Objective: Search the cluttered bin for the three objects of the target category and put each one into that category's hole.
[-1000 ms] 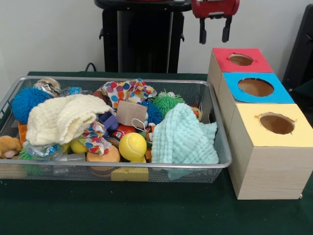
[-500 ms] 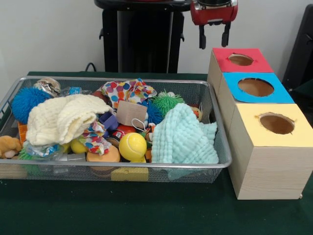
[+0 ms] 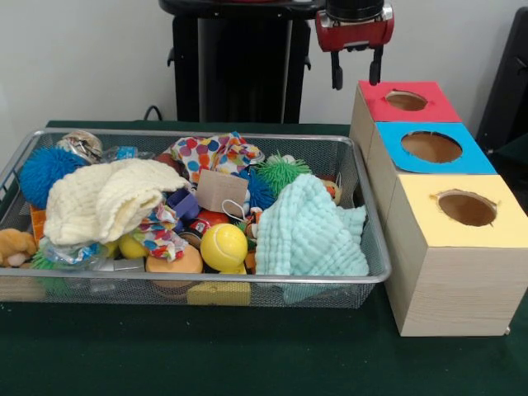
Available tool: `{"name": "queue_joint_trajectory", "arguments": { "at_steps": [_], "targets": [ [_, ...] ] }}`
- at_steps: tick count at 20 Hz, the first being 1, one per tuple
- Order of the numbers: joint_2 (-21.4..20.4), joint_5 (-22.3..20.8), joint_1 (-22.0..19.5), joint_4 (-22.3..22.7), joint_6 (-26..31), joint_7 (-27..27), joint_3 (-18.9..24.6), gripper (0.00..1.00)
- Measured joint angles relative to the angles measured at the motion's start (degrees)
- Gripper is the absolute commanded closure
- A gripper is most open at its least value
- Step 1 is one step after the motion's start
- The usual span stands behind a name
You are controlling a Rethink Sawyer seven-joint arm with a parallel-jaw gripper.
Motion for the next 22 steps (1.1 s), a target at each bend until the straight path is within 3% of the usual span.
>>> {"name": "queue_joint_trajectory", "arguments": {
  "at_steps": [10, 22],
  "targets": [
    [1.9, -0.28, -1.93, -0.02, -0.01, 0.0, 1.17, 0.0],
    [3.61, -5.03, -2.47, -1.33, -0.01, 0.0, 1.19, 0.0]
  ]
}}
